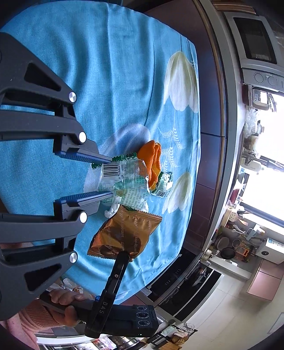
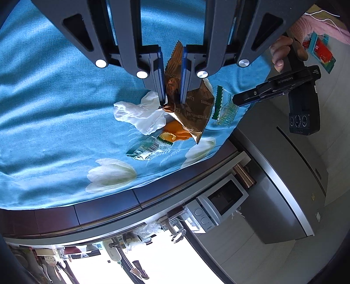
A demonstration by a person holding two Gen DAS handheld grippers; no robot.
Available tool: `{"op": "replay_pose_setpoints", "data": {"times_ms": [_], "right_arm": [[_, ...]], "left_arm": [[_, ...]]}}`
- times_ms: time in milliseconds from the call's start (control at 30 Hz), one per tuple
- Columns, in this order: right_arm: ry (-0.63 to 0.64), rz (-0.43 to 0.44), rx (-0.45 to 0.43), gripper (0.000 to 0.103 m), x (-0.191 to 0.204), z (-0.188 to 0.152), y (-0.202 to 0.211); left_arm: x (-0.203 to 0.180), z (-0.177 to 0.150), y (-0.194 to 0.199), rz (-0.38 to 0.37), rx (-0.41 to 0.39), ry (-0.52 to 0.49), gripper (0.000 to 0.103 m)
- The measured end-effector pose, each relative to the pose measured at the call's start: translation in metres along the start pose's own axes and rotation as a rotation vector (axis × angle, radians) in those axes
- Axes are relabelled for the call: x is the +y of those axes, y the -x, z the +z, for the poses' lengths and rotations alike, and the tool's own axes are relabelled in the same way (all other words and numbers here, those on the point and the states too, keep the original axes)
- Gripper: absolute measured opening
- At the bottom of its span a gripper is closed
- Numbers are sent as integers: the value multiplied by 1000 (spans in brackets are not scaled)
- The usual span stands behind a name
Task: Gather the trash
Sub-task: 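Lift the brown bag and clear wrapper up off the cloth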
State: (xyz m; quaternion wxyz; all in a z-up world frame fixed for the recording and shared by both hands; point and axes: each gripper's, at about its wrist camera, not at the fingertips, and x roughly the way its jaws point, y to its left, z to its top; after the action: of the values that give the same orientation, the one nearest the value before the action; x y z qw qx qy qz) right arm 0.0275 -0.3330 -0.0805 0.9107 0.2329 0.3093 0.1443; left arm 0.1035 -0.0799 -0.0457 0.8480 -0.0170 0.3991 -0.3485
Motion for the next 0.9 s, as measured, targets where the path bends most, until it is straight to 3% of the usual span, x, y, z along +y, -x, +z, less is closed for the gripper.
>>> {"op": "replay_pose_setpoints", "data": {"times_ms": [900], "right_arm": [[62, 194, 107, 11, 85, 4, -83]], "left_arm": [[84, -22, 89, 202, -101, 121, 24]]}}
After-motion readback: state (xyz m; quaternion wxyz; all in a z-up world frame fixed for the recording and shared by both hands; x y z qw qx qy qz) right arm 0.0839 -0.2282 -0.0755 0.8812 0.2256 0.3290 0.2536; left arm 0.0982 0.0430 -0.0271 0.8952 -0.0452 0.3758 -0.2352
